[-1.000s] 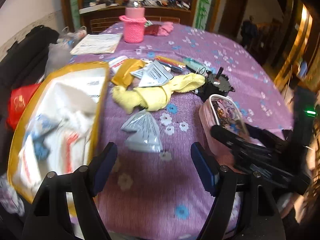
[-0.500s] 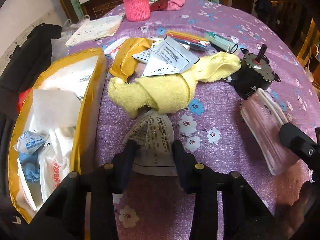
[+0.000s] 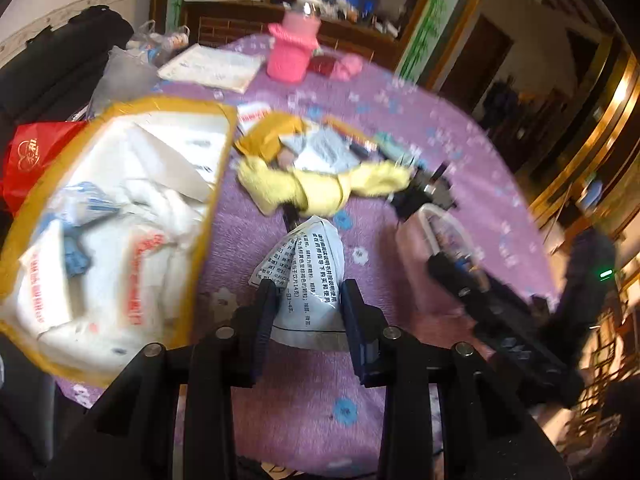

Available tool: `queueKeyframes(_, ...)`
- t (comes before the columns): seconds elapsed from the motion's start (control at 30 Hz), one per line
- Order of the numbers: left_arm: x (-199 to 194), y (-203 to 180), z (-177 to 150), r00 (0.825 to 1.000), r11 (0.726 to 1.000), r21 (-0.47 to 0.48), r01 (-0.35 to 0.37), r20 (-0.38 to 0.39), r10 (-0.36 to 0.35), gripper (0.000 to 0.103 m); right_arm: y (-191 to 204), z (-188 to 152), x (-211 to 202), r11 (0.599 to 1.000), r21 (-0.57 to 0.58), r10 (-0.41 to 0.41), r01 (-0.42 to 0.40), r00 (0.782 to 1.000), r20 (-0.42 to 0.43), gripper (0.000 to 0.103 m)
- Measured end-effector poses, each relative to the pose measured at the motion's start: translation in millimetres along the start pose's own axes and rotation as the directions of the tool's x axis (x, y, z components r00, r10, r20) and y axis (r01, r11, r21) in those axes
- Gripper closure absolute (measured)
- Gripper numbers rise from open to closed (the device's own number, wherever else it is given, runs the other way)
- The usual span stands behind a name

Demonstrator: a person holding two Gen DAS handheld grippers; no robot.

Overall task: Organize soft objects
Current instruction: 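Carry the pencil case and packet over the foam box and open both grippers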

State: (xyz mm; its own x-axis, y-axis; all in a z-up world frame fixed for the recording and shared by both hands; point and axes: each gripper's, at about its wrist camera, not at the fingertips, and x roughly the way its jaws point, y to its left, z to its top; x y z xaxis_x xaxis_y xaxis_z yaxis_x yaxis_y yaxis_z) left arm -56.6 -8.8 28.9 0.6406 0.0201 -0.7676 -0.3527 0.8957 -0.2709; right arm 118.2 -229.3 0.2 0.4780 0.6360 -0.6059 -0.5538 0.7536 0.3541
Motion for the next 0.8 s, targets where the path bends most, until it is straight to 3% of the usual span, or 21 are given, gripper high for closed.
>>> queueKeyframes(0.2, -43.2, 37.1, 14.8, 0.996, 0.997, -0.078, 0.008, 0.086, -0.001, 0.072, 36.3, 9.6, -6.8, 0.990, -0.018, 0.137, -0.137, 0.990, -0.026, 0.024)
queueKeyframes(0.33, -59.4, 66.6, 27.7, 0.991, 0.993, -0.114, -0.027, 0.129, 0.041, 0.072, 85.4, 31.9, -0.9, 0.968, -0.090, 0.230, -0.234, 0.972, -0.049, 0.024)
queueKeyframes(0.5, -73.0, 103.5, 51.2, 0.980, 0.985, -0.158, -0.074, 0.172, 0.102, 0.072, 135.4, 63.0, 32.3, 0.948, -0.148, 0.267, -0.283, 0.956, -0.119, 0.024)
queueKeyframes(0.63, -64.8, 126.8, 72.6, 0.970, 0.978, -0.168, -0.124, 0.187, 0.155, 0.072, 168.0, 95.7, 76.9, 0.937, -0.174, 0.272, -0.304, 0.944, -0.185, 0.024)
queueKeyframes(0.8, -25.3, 155.3, 92.7, 0.975, 0.973, -0.178, -0.149, 0.139, 0.175, 0.072, 188.8, 113.7, 137.5, 0.938, -0.162, 0.273, -0.308, 0.940, -0.206, 0.023)
